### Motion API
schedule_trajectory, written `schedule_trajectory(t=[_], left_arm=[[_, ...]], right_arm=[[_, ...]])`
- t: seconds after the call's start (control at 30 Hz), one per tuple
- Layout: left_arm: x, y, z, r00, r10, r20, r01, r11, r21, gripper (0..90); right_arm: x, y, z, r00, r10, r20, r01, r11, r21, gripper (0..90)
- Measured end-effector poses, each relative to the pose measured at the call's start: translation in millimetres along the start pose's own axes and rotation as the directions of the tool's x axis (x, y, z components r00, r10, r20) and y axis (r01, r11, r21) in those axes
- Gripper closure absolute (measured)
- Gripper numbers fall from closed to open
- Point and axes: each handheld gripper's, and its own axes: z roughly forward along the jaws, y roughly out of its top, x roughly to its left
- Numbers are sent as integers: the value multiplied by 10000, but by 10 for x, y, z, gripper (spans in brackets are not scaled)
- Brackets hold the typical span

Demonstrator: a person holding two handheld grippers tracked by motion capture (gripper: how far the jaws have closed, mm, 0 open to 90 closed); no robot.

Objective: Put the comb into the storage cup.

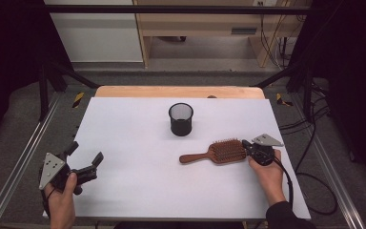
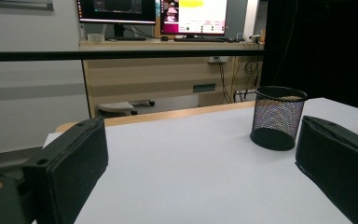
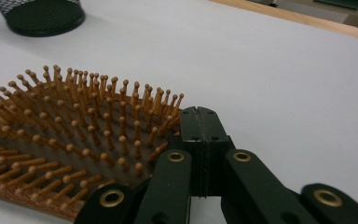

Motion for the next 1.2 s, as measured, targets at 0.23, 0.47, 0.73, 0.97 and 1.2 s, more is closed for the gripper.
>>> schedule_trajectory(t=[0.23,0.47,0.73,0.97,1.2], left_arm=[[-8,-3,6,10000,37,12,-37,10000,60,26],[-33,-10,21,9999,99,67,-101,9998,175,26],[-70,-18,43,9996,210,181,-215,9993,310,27],[-100,-20,56,9990,344,288,-355,9985,413,27],[-117,-23,65,9987,386,343,-401,9982,456,27]], right_arm=[[170,57,51,9994,-221,-263,223,9997,94,900],[372,121,104,9969,-506,-610,519,9985,195,900],[681,205,199,9891,-917,-1155,950,9952,232,900],[881,263,274,9812,-1233,-1484,1272,9917,169,900],[1045,314,344,9768,-1262,-1730,1297,9915,94,900]])
